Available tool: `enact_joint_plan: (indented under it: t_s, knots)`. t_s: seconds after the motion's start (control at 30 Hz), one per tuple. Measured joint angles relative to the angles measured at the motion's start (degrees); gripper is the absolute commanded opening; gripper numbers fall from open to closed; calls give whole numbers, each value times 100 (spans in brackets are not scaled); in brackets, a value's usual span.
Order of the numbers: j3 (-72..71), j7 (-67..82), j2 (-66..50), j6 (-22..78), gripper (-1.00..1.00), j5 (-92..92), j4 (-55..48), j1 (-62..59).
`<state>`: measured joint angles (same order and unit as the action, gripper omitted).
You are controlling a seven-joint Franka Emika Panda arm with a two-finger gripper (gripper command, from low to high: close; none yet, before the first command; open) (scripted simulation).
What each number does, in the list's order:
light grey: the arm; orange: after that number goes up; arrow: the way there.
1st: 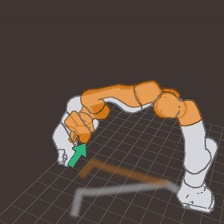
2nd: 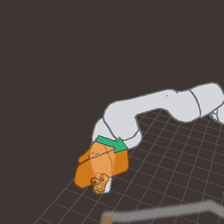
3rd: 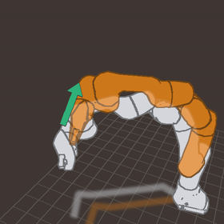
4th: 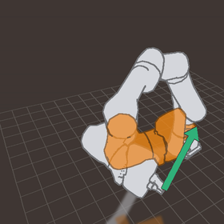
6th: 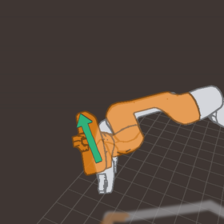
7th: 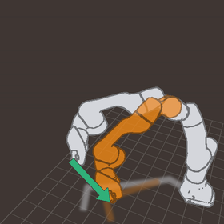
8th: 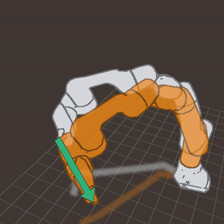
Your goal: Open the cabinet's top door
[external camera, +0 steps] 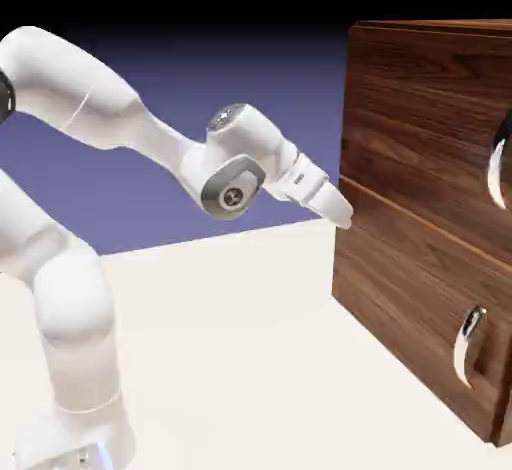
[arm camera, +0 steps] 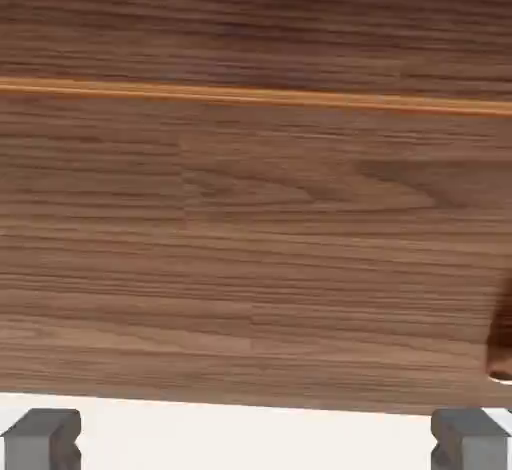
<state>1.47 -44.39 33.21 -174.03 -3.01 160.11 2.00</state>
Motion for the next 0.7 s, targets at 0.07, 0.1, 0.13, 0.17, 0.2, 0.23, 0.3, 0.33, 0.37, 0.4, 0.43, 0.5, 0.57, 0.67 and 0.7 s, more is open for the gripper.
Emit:
enact_joint_plan:
  t_s: [0.07,0.1,0.13,0.17,0.2,0.23,0.3,0.33,0.37,0.4,0.43,0.5,0.57,0.67,0.7]
  knots:
    - [243,-321,91,-3,0,-498,-147,217]
    - [364,-481,136,-5,0,-748,-221,326]
    - [486,-641,182,-6,0,-997,-295,435]
    - [607,-802,227,-8,0,-1246,-368,544]
    - [729,-962,272,-10,0,-1495,-442,652]
    - [850,-1123,318,-11,0,-1744,-516,761]
    - [1093,-1443,409,-15,0,-2243,-663,979]
    - [1215,-1604,454,-16,0,-2492,-737,1087]
    - [1336,-1764,500,-18,0,-2741,-811,1196]
    - [1458,-1924,545,-19,0,-2990,-884,1305]
    - [1579,-2085,590,-21,0,-3239,-958,1414]
    - [1822,-2406,681,-24,0,-3738,-1105,1631]
    - [2065,-2726,772,-27,0,-4236,-1253,1849]
    - [2430,-3207,908,-32,0,-4984,-1474,2175]
    - [2551,-3368,954,-34,0,-5233,-1547,2284]
